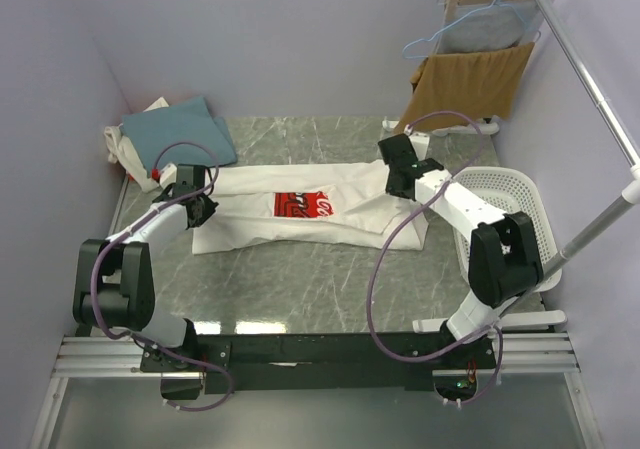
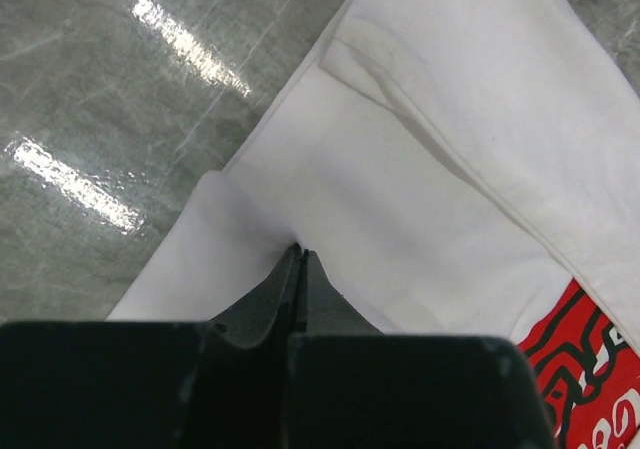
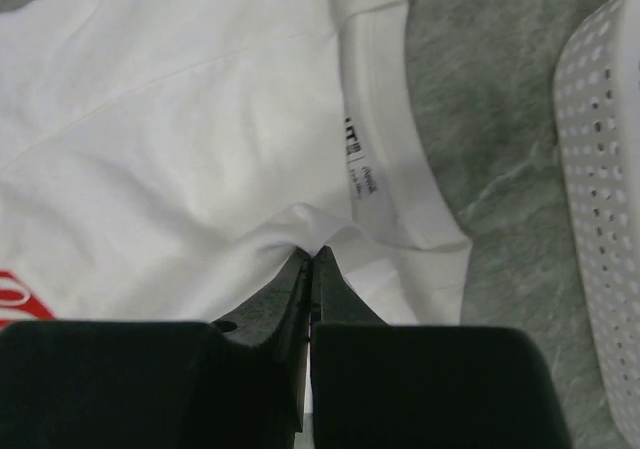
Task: Fold and stack the t-shirts
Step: Fold the other side of the tshirt into a rectangle
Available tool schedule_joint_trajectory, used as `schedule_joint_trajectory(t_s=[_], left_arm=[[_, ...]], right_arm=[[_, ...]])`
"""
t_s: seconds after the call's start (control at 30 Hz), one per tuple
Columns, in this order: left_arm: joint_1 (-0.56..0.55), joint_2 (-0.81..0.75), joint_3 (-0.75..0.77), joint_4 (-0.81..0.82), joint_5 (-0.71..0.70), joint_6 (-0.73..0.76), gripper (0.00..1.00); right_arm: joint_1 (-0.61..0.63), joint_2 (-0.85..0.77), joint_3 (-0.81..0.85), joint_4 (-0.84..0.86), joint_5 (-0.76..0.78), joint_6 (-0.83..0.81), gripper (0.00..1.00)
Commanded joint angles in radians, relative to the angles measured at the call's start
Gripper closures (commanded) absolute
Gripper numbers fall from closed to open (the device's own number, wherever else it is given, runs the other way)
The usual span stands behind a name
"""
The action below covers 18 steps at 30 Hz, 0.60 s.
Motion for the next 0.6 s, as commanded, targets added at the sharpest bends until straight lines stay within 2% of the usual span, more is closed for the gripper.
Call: schedule_joint_trajectory(t_s=[0.0, 0.2, 0.23, 0.27, 0.3, 0.33, 0.4, 0.43, 0.47, 0.53, 0.57], left_arm=[[0.005, 0.016, 0.035, 0.061, -0.037, 0.076, 0.97], [0.005, 0.081, 0.046, 0.057, -0.051, 0.085, 0.96], [0.005, 0.089, 0.045, 0.069, -0.037, 0.090, 0.89], [0.005, 0.101, 0.043, 0.086, -0.026, 0.093, 0.83], [0.005, 0.105, 0.042, 0.095, -0.014, 0.096, 0.67], [0.005, 0.105, 0.040, 0.103, -0.012, 0.096, 0.38], [0.003, 0.092, 0.032, 0.113, -0.029, 0.090, 0.28], [0.002, 0.066, 0.023, 0.113, -0.041, 0.087, 0.12], [-0.001, 0.050, 0.020, 0.107, -0.049, 0.084, 0.01], [-0.009, -0.005, 0.008, 0.104, -0.043, 0.088, 0.01], [-0.015, -0.025, 0.002, 0.103, -0.034, 0.088, 0.00]], right_arm=[[-0.030, 0.051, 0.076, 0.043, 0.014, -0.060, 1.00], [-0.033, 0.180, 0.193, 0.024, -0.021, -0.075, 1.00], [-0.035, 0.196, 0.206, 0.026, -0.042, -0.074, 0.86], [-0.035, 0.218, 0.220, 0.032, -0.050, -0.077, 0.64], [-0.035, 0.229, 0.229, 0.033, -0.052, -0.077, 0.48], [-0.033, 0.236, 0.234, 0.035, -0.043, -0.075, 0.43], [-0.035, 0.233, 0.231, 0.030, -0.009, -0.069, 0.37], [-0.032, 0.222, 0.216, 0.029, 0.009, -0.058, 0.35], [-0.033, 0.185, 0.196, 0.035, 0.013, -0.060, 0.34], [-0.033, 0.135, 0.127, 0.058, -0.019, -0.054, 0.33], [-0.032, 0.090, 0.104, 0.058, -0.082, -0.046, 0.33]])
